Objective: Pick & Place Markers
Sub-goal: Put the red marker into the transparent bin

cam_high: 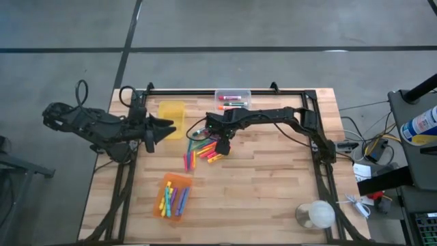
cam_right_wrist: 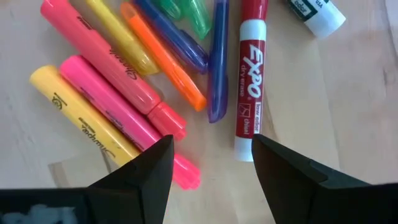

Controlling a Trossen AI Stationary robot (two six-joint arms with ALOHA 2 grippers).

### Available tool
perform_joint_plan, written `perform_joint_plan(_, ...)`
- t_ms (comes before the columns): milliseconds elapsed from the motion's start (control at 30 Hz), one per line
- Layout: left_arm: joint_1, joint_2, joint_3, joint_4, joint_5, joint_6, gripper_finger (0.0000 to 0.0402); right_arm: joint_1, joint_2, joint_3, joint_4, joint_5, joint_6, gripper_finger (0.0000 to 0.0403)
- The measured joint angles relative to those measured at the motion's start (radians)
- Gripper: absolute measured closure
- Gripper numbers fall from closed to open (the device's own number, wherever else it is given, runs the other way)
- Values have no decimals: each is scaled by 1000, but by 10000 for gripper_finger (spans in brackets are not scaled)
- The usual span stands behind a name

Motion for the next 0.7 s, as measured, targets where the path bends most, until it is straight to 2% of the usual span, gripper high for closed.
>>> perform_joint_plan(500,-1,0,-8,1,-2,-16,220,-6,0,-9,-4,0,16,193)
perform_joint_plan(700,-1,6,-11,1,-5,-12,220,-7,0,-11,-62,-1,37,193)
